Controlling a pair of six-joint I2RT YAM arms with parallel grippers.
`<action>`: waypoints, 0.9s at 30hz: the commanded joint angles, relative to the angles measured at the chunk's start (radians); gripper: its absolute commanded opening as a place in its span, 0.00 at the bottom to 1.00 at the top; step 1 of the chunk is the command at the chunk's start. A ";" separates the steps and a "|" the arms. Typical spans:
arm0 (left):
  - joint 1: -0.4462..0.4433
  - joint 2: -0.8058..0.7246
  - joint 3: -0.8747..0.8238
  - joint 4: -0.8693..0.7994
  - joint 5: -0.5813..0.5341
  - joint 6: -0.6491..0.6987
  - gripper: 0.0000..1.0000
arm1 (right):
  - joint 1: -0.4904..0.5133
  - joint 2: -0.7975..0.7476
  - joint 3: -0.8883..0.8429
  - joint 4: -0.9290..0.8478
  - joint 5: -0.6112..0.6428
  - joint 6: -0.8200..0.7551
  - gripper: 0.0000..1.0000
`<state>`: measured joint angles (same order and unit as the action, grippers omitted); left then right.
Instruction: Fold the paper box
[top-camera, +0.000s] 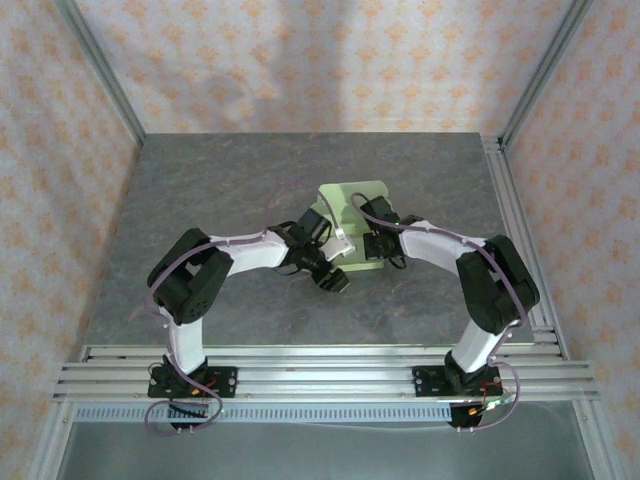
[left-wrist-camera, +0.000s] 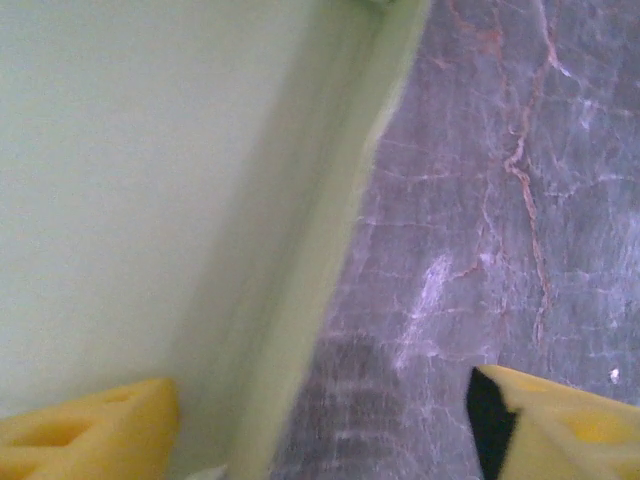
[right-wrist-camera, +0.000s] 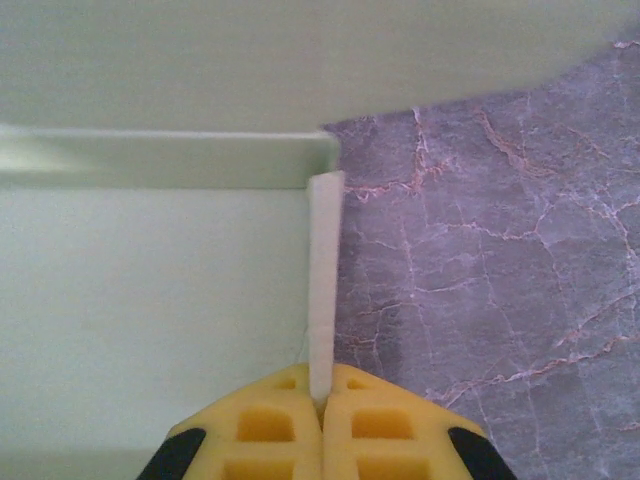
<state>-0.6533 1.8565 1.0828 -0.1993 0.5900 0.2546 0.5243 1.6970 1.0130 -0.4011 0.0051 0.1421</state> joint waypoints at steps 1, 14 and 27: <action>0.015 -0.101 -0.045 0.031 -0.057 -0.044 0.85 | -0.010 -0.038 -0.002 -0.002 0.043 0.010 0.00; 0.288 -0.537 -0.221 0.199 -0.123 -0.427 1.00 | -0.114 -0.275 -0.101 0.114 -0.086 0.025 0.00; 0.468 -0.307 -0.265 0.533 0.063 -0.888 1.00 | -0.124 -0.503 -0.143 0.285 -0.402 0.064 0.00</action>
<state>-0.1478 1.4906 0.7815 0.2008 0.5446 -0.5217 0.4065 1.2179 0.8970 -0.2012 -0.2760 0.1791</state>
